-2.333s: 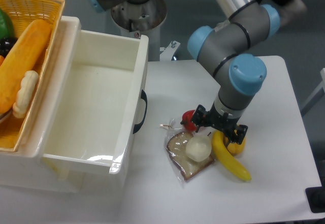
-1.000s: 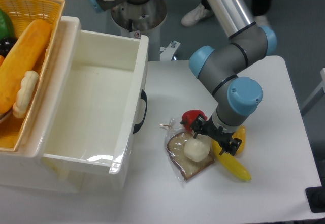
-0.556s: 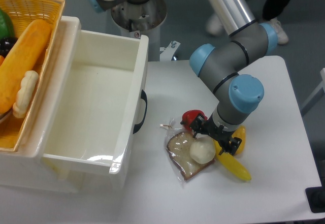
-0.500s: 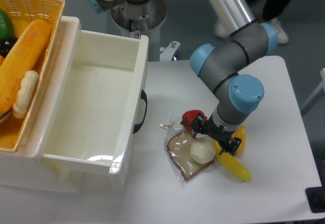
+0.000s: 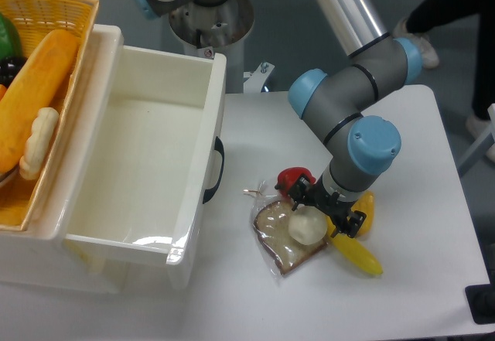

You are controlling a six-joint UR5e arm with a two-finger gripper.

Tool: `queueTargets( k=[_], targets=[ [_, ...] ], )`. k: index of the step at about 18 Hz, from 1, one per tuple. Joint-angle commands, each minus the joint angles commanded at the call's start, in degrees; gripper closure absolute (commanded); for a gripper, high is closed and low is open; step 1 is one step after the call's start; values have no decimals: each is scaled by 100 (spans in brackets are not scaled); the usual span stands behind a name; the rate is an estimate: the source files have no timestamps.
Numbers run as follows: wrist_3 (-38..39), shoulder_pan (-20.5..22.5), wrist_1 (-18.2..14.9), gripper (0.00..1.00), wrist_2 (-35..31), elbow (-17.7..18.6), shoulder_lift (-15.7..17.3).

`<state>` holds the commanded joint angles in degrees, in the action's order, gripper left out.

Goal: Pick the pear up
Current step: 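Close the gripper fingers on the pale pear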

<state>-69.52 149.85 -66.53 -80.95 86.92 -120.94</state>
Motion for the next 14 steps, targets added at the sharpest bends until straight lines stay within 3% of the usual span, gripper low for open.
queueTargets(
  k=[12, 14],
  targets=[
    [9, -35, 18, 0, -17, 9, -114],
    [17, -26, 18, 7, -17, 1, -114]
  ],
)
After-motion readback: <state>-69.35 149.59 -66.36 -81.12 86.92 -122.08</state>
